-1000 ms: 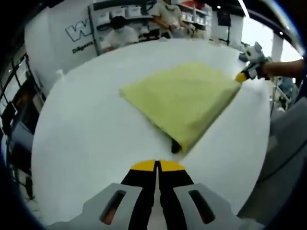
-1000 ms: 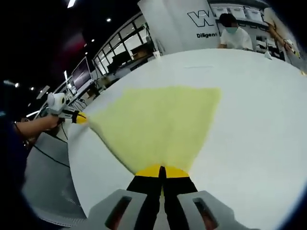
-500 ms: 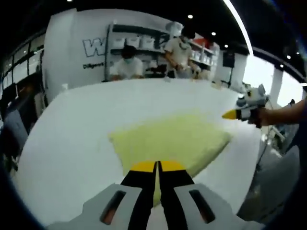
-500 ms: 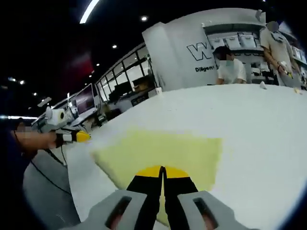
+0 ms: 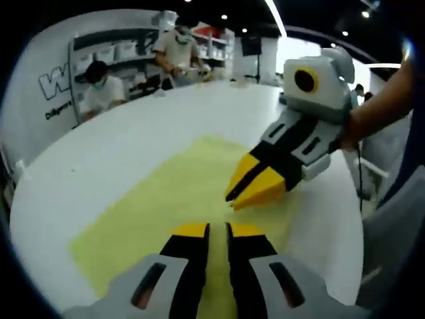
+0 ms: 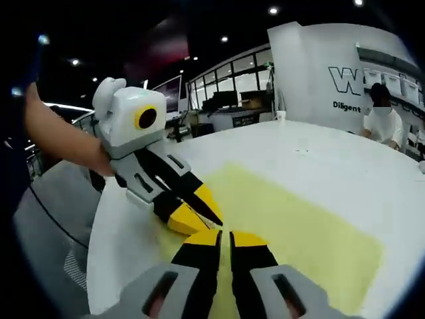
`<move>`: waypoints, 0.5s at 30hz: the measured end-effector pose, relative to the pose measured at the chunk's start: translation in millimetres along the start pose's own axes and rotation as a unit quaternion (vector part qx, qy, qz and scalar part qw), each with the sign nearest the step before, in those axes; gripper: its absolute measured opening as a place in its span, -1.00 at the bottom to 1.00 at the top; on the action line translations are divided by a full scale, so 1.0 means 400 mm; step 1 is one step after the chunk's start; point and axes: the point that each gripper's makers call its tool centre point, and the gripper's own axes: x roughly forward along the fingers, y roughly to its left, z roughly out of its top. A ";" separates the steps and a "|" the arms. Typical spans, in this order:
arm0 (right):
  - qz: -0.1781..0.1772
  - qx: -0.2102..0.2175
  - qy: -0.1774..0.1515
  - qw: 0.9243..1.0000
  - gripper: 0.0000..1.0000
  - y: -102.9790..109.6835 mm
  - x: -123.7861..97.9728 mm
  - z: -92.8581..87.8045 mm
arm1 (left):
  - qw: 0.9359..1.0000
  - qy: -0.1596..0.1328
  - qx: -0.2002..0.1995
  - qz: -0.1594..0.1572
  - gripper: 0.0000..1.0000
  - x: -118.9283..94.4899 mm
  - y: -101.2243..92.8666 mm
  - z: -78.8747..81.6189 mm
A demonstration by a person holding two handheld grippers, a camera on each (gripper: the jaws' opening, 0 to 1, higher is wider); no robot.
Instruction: Fold the garment on the visible template until the final outline fits inside the template.
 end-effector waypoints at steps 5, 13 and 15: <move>0.024 -0.040 0.071 0.996 -0.89 -0.010 0.027 -0.098 | 0.999 0.040 0.033 -0.012 -0.74 0.026 0.011 -0.078; -0.032 -0.036 0.040 0.998 -0.27 -0.070 0.026 -0.113 | 0.997 0.005 0.065 0.032 -0.38 0.010 0.038 -0.061; -0.029 -0.037 0.037 0.998 -0.05 -0.082 0.019 -0.112 | 0.998 0.001 0.053 0.041 -0.18 0.003 0.053 -0.063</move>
